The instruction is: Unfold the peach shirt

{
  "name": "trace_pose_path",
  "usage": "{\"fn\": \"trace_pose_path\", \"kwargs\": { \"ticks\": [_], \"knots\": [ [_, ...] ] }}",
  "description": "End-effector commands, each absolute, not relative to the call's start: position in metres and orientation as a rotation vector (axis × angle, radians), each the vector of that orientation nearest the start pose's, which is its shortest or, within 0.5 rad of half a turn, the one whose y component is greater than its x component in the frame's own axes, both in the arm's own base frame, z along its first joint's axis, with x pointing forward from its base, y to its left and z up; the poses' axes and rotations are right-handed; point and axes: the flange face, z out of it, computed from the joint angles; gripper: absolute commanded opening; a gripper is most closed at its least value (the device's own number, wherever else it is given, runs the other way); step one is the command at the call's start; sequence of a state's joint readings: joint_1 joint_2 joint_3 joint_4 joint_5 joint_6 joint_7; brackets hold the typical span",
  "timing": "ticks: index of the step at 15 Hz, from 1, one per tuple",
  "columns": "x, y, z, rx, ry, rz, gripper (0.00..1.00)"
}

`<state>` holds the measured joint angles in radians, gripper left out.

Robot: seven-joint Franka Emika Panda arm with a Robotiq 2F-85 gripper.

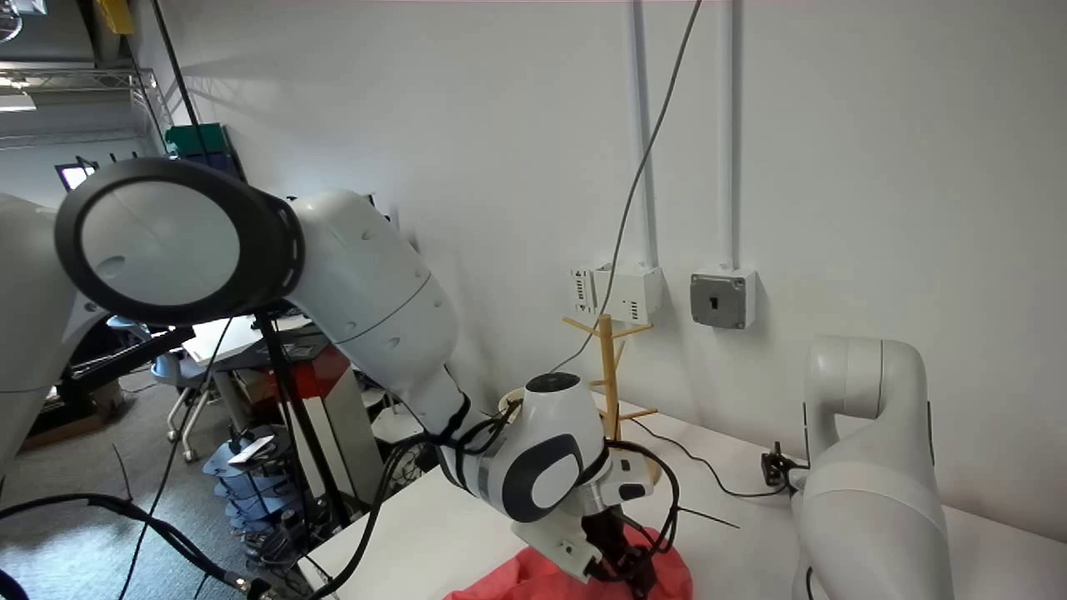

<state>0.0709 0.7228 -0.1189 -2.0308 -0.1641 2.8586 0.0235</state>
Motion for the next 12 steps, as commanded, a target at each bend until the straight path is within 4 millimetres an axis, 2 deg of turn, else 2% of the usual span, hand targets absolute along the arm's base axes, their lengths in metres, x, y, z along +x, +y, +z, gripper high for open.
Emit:
{"fn": "trace_pose_path", "kwargs": {
  "ticks": [1,3,8,12],
  "knots": [
    [0.6,-0.02,0.089,-3.275,-0.172,-0.201,0.55],
    [0.598,-0.018,0.096,-3.273,-0.179,-0.213,0.39],
    [0.586,-0.003,0.133,-3.242,-0.204,-0.249,0.0],
    [0.575,0.028,0.168,-3.196,-0.259,-0.292,0.01]
  ]
}}
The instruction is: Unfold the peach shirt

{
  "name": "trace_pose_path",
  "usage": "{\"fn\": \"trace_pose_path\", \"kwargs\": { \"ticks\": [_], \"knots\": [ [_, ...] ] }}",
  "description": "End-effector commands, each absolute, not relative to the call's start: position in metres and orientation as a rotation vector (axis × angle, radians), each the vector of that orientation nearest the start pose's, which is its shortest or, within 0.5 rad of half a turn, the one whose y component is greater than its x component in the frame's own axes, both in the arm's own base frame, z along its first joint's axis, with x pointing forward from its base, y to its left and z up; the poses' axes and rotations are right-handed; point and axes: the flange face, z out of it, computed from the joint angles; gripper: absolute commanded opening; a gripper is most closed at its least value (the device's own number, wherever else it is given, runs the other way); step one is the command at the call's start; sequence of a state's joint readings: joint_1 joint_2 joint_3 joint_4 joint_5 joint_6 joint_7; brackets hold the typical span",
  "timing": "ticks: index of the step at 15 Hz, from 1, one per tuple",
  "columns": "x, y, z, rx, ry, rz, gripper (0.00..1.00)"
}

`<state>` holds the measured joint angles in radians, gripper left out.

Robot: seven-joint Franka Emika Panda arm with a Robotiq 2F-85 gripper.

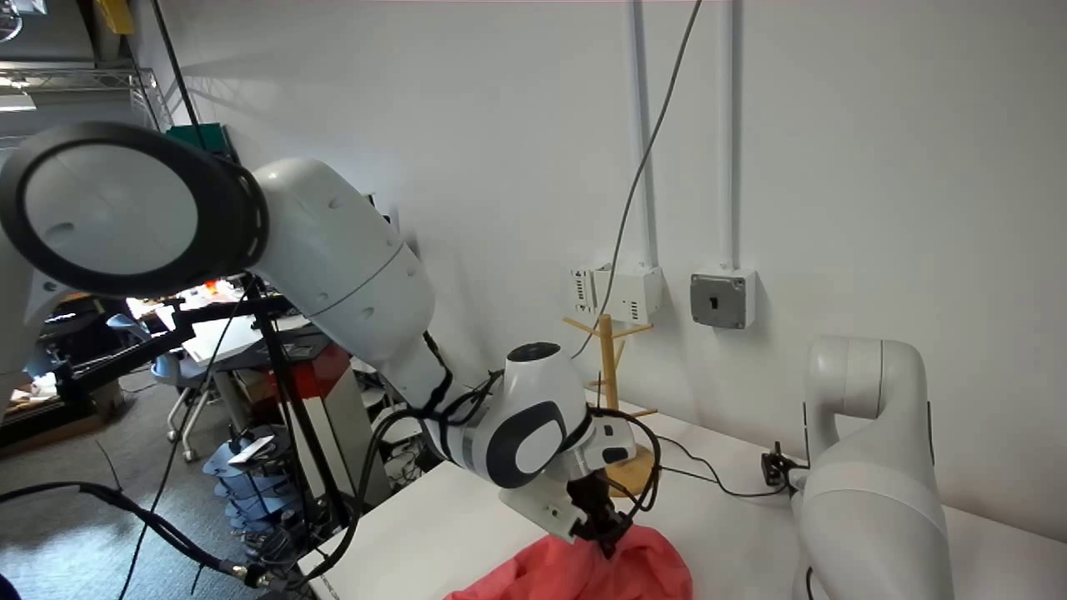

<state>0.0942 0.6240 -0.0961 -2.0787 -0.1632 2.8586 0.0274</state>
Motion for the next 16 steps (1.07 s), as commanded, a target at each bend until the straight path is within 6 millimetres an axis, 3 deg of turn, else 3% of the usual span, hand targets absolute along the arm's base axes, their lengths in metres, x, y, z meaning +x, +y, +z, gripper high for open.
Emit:
{"fn": "trace_pose_path", "kwargs": {
  "ticks": [1,10,13,16],
  "knots": [
    [0.571,0.04,0.177,-3.18,-0.287,-0.305,0.01],
    [0.546,0.167,0.24,-3.003,-0.535,-0.419,0.01],
    [0.54,0.204,0.243,-2.961,-0.626,-0.421,0.01],
    [0.528,0.238,0.231,-2.924,-0.716,-0.377,0.01]
  ]
}}
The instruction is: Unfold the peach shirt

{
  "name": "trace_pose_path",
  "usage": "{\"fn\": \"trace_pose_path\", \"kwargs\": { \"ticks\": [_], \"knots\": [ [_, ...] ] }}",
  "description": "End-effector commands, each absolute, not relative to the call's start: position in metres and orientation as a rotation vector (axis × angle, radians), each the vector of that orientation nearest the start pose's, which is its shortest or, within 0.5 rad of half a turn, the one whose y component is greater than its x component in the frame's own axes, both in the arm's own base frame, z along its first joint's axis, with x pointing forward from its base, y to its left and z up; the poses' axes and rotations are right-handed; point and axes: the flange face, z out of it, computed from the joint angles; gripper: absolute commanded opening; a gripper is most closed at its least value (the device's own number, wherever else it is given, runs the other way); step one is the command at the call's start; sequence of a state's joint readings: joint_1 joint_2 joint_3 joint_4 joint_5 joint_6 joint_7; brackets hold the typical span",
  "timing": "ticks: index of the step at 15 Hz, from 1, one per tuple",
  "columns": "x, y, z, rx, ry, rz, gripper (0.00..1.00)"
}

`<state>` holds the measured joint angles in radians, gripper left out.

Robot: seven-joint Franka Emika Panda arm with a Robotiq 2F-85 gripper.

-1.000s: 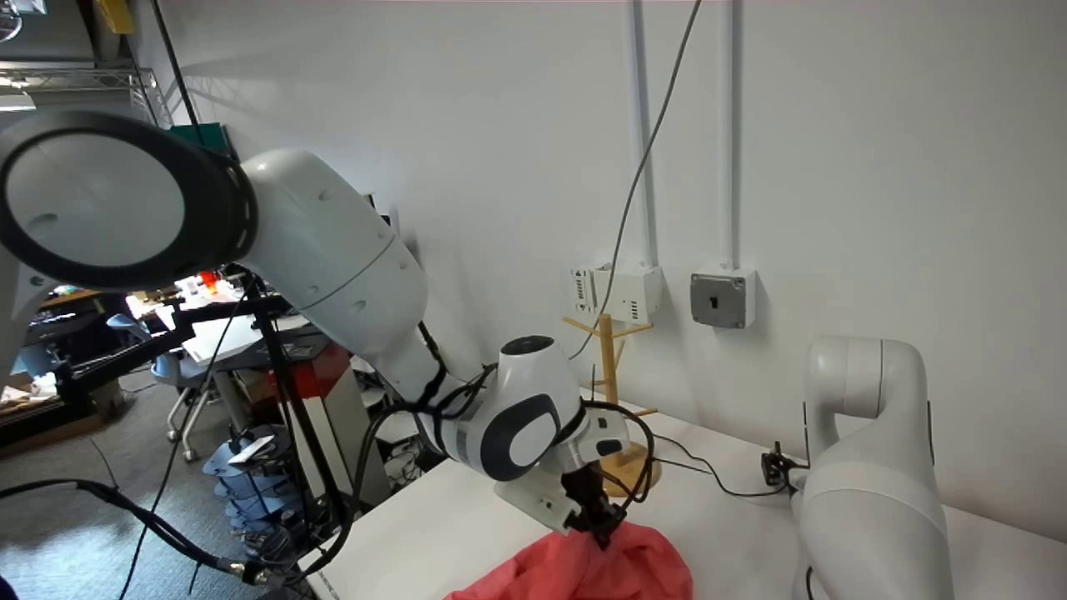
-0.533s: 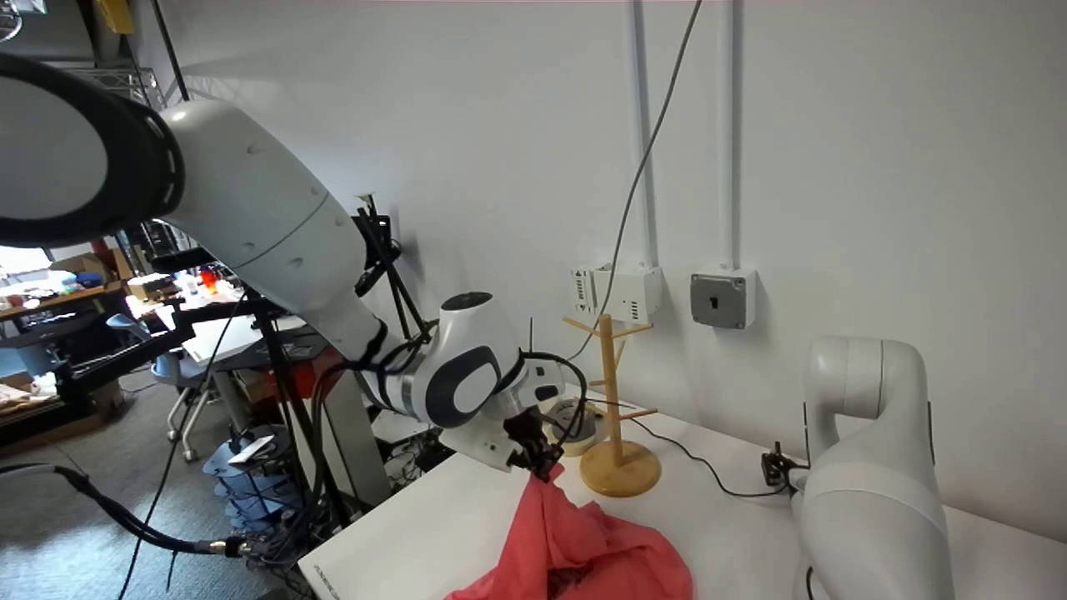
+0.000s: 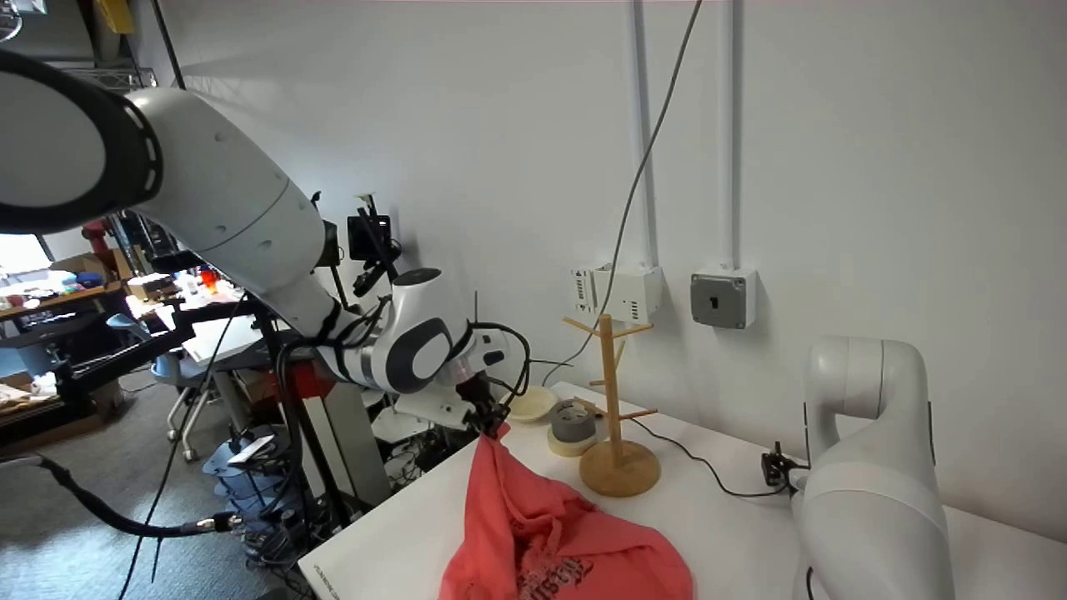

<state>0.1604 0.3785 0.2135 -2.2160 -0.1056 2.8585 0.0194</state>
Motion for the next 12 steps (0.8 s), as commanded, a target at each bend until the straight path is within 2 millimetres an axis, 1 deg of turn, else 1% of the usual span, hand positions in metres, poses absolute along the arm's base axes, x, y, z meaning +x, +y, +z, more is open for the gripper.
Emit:
{"fn": "trace_pose_path", "kwargs": {
  "ticks": [1,5,8,9,10,11,12],
  "knots": [
    [0.524,0.248,0.227,-2.913,-0.742,-0.364,0.01],
    [0.513,0.285,0.208,-2.882,-0.833,-0.323,0.01],
    [0.511,0.305,0.198,-2.862,-0.884,-0.305,0.01],
    [0.511,0.311,0.195,-2.857,-0.895,-0.298,0.29],
    [0.511,0.316,0.193,-2.854,-0.908,-0.293,0.31],
    [0.511,0.32,0.192,-2.85,-0.919,-0.291,0.36],
    [0.51,0.324,0.193,-2.848,-0.93,-0.296,0.45]
  ]
}}
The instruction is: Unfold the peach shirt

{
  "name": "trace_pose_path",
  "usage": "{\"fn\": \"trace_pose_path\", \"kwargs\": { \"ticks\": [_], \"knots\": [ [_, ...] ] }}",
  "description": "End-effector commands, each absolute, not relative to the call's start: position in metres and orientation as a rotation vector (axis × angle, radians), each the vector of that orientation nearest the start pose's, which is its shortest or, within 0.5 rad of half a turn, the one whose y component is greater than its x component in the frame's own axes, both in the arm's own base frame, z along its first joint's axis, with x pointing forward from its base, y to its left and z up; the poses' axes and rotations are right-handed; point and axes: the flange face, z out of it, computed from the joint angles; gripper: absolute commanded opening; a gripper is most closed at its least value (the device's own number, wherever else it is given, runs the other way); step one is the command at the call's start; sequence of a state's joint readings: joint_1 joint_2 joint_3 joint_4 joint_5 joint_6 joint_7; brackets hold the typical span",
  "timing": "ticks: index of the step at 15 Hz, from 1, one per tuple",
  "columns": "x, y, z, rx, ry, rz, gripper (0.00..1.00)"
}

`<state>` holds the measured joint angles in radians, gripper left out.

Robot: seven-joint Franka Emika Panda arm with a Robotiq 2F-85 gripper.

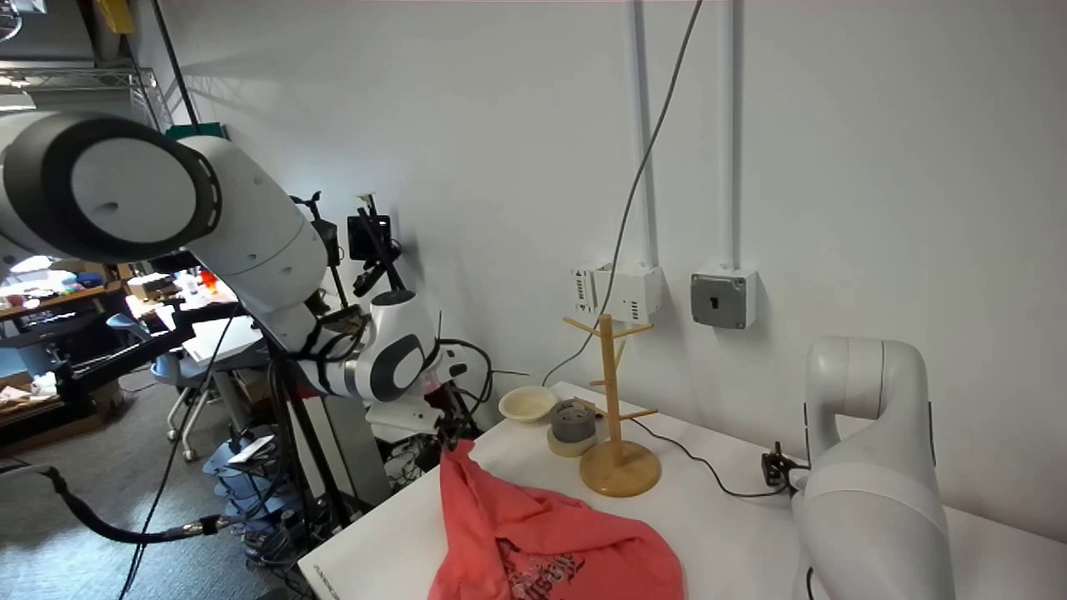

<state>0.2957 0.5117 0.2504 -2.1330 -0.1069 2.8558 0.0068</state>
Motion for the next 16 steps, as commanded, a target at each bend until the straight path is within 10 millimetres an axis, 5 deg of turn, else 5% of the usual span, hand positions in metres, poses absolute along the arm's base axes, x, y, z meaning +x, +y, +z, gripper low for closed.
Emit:
{"fn": "trace_pose_path", "kwargs": {
  "ticks": [1,7,16],
  "knots": [
    [0.509,0.326,0.195,-2.848,-0.936,-0.299,0.51],
    [0.497,0.305,0.203,-2.873,-0.941,-0.176,0.98],
    [0.447,0.194,0.187,-2.882,-1.177,0.047,1.0]
  ]
}}
